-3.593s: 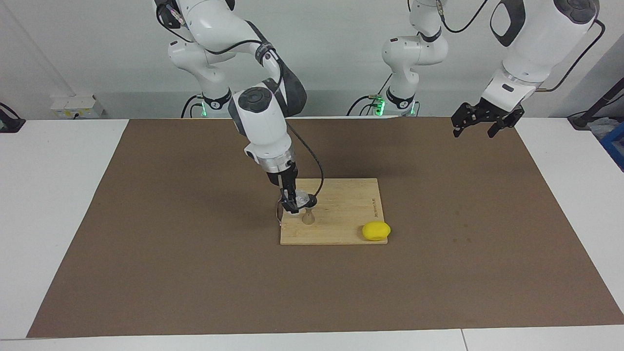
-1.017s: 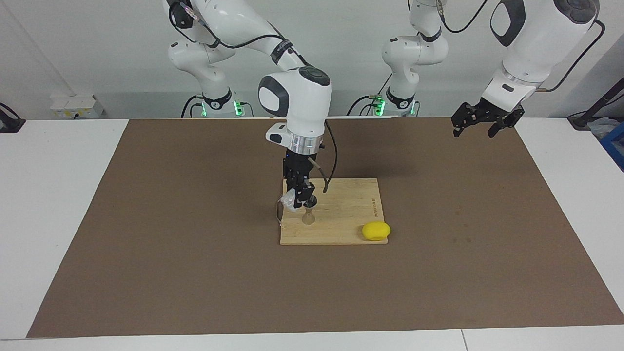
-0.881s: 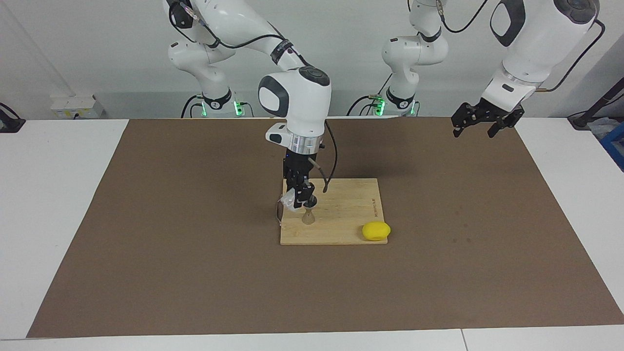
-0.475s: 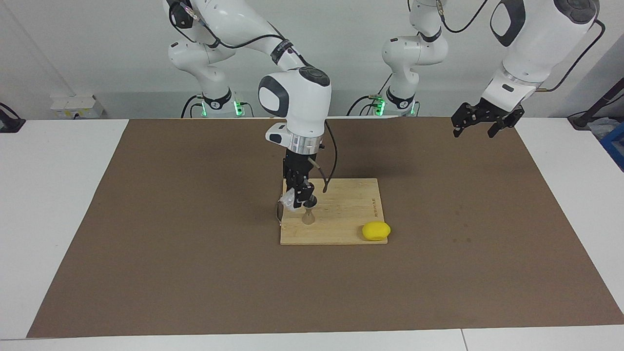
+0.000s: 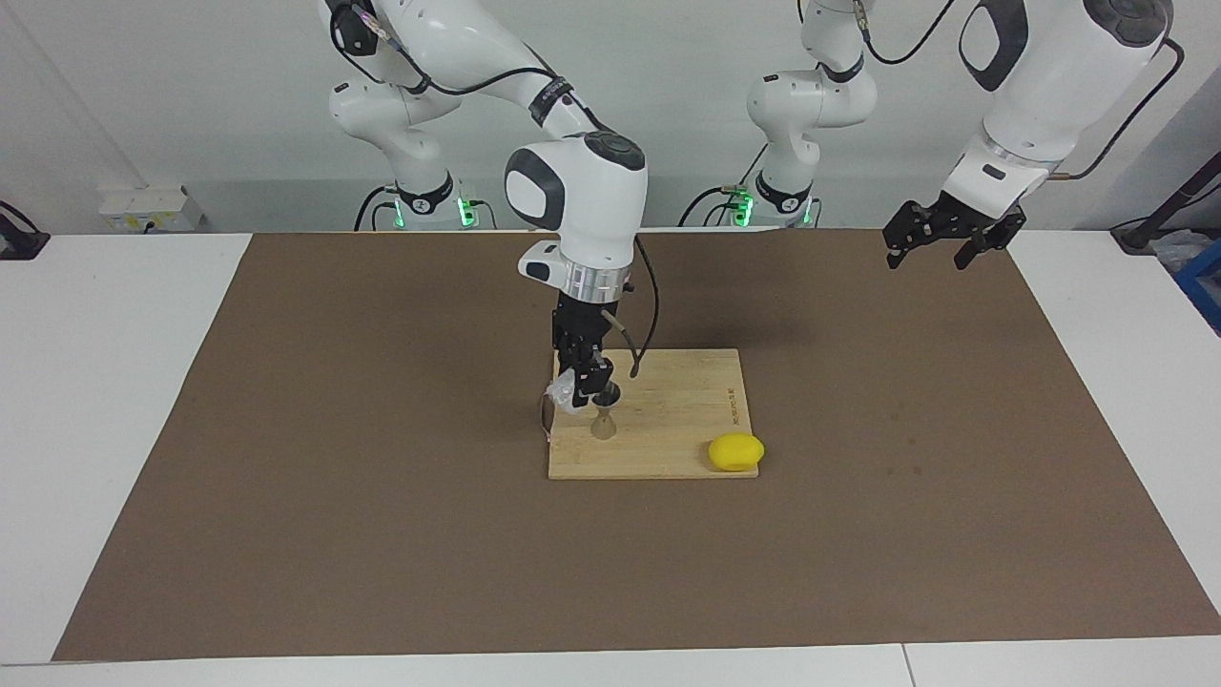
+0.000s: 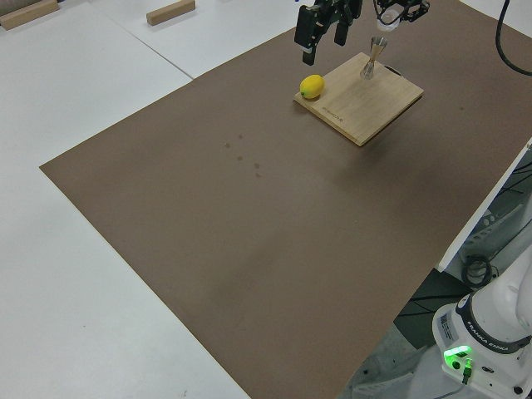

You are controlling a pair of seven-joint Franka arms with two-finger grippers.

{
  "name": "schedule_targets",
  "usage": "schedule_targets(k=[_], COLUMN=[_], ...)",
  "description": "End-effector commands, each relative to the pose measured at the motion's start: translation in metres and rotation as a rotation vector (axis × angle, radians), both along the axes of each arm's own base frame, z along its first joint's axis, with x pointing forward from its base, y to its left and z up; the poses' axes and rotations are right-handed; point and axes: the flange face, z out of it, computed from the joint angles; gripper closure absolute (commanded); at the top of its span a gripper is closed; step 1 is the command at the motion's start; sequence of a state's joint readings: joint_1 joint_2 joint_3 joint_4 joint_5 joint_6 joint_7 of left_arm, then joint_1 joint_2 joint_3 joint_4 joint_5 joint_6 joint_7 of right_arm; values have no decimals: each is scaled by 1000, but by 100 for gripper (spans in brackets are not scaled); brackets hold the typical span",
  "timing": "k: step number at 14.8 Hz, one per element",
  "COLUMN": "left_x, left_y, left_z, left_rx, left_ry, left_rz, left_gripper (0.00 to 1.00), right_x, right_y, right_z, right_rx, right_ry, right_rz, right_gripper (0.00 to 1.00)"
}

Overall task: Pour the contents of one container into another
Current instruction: 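Tilt the glass cup with the right gripper over the dark cup, then turn the glass cup upright with the right gripper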

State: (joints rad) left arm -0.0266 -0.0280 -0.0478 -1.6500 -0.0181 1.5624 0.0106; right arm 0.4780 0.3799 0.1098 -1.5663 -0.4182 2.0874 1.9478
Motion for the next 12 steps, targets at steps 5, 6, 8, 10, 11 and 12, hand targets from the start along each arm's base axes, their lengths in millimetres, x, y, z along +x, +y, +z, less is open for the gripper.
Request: schedule_targets(k=[5, 6, 8, 10, 11, 12], left_x=[-2, -2, -2, -2, -2, -2], left_y=[0, 0, 0, 0, 0, 0], left_z=[1, 1, 1, 1, 1, 1], left_rx=[-4, -4, -4, -4, -4, -4], left_ry=[-6, -6, -6, -6, -6, -6], left_rz=[1, 1, 1, 1, 1, 1], left_gripper=[0, 0, 0, 0, 0, 0], right_x=[10, 12, 15, 21, 23, 26], right_y=[-10, -12, -18, -26, -29, -33], right_z=[1, 0, 0, 0, -1, 0], right_rx=[122, 132, 160, 198, 227, 252], right_ry=[52, 56, 72, 86, 92, 107], right_rz=[-73, -81, -104, -134, -151, -160], right_gripper=[100, 100, 100, 100, 100, 100])
